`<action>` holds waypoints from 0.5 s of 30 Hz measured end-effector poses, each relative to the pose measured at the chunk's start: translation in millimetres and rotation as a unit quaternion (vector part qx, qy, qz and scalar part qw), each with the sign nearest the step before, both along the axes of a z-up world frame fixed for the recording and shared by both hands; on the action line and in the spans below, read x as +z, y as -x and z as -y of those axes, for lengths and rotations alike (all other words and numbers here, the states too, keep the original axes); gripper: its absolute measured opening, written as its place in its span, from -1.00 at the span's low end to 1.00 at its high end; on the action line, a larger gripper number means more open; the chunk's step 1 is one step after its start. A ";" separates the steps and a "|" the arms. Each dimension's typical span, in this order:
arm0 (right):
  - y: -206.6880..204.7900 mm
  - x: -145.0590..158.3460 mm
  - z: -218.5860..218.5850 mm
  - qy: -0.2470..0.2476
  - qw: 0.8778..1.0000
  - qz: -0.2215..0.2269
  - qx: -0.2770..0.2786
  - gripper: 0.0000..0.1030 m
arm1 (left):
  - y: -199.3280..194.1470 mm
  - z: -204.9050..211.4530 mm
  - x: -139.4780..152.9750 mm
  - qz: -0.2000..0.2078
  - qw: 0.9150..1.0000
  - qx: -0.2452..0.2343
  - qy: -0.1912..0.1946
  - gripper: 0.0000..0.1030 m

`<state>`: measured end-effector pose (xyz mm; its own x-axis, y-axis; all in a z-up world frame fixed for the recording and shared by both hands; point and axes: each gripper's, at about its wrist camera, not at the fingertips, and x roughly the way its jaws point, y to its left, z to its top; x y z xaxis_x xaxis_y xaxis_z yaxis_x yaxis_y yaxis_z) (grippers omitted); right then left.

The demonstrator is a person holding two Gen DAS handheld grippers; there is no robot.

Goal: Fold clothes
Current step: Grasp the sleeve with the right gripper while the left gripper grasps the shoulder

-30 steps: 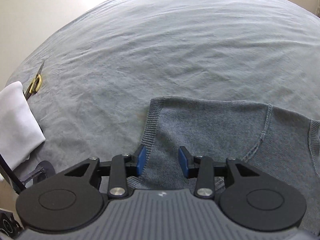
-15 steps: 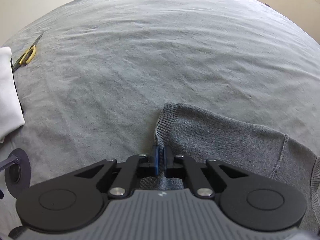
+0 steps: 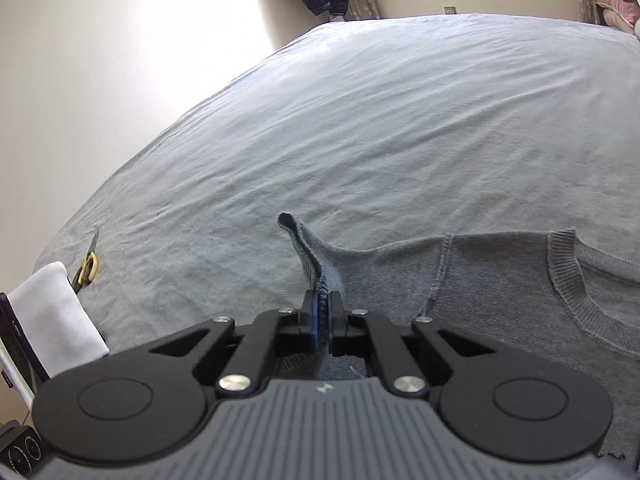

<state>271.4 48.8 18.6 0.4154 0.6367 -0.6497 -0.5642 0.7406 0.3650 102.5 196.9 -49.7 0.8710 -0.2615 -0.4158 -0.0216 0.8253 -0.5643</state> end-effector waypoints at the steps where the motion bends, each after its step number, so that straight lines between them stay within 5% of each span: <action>1: -0.7 -0.7 10.2 -0.005 1.000 -0.003 -0.010 -0.91 | 0.1 1.8 1.3 0.004 1.000 -0.011 0.000 -0.31; 15: 3.7 -55.1 129.2 -0.061 0.988 -0.064 -0.128 -0.91 | -10.1 15.1 2.2 -0.006 0.991 -0.137 0.000 -0.31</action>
<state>267.7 -80.4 -36.5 0.4918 0.5986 -0.6323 -0.3081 0.7988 0.5166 112.5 181.8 -47.5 0.7624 -0.4867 -0.4264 0.1952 0.8012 -0.5656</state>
